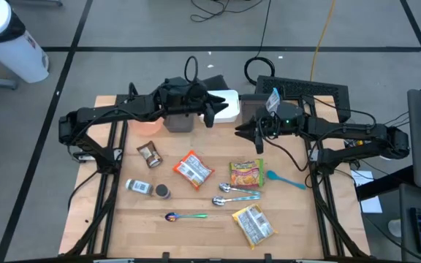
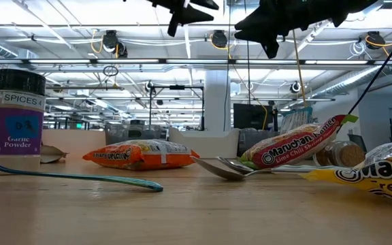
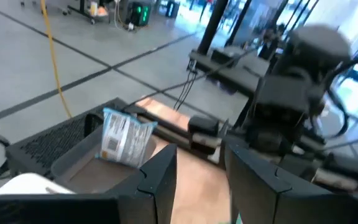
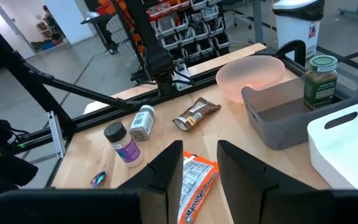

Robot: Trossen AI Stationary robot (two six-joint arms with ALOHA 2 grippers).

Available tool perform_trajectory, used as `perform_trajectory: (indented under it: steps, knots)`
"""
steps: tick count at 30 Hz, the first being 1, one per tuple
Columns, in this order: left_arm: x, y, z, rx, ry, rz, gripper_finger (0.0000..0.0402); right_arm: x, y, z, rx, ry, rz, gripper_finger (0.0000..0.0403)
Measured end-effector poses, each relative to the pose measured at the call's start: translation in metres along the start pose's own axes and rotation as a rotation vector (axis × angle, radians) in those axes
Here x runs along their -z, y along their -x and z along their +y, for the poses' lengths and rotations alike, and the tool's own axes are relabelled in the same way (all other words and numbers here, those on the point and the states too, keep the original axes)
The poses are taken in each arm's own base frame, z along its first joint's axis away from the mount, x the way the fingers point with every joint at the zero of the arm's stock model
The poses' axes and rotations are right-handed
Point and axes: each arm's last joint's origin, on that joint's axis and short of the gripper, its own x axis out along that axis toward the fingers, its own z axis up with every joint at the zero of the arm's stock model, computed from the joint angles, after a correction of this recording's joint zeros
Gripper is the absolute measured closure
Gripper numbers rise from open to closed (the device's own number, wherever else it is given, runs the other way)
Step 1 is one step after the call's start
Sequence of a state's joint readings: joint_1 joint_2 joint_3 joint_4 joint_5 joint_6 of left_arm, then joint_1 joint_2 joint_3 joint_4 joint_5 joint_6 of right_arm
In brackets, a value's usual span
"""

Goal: Pick & Place Food Item
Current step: Put the bottom blue spoon into the white bin

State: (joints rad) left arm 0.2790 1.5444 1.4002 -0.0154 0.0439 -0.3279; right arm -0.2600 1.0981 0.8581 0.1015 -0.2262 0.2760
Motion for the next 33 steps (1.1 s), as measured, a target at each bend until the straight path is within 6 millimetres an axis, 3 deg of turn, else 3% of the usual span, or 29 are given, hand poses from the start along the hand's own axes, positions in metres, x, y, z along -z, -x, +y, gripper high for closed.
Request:
perform_trajectory:
  steps: [21, 26, 33]
  knots:
    - [-0.017, 0.002, -0.006, 0.043, -0.004, -0.179, 0.0256, 0.000, 0.000, -0.001, 0.045, -0.050, -0.014, 0.0312]
    - [-0.016, 0.009, 0.002, 0.132, -0.016, -0.066, 0.0256, -0.001, 0.000, -0.001, 0.037, -0.067, -0.019, 0.0312]
    - [-0.021, 0.038, 0.015, 0.156, 0.011, 0.084, 0.0256, -0.004, 0.000, 0.000, 0.023, -0.069, -0.054, 0.0312]
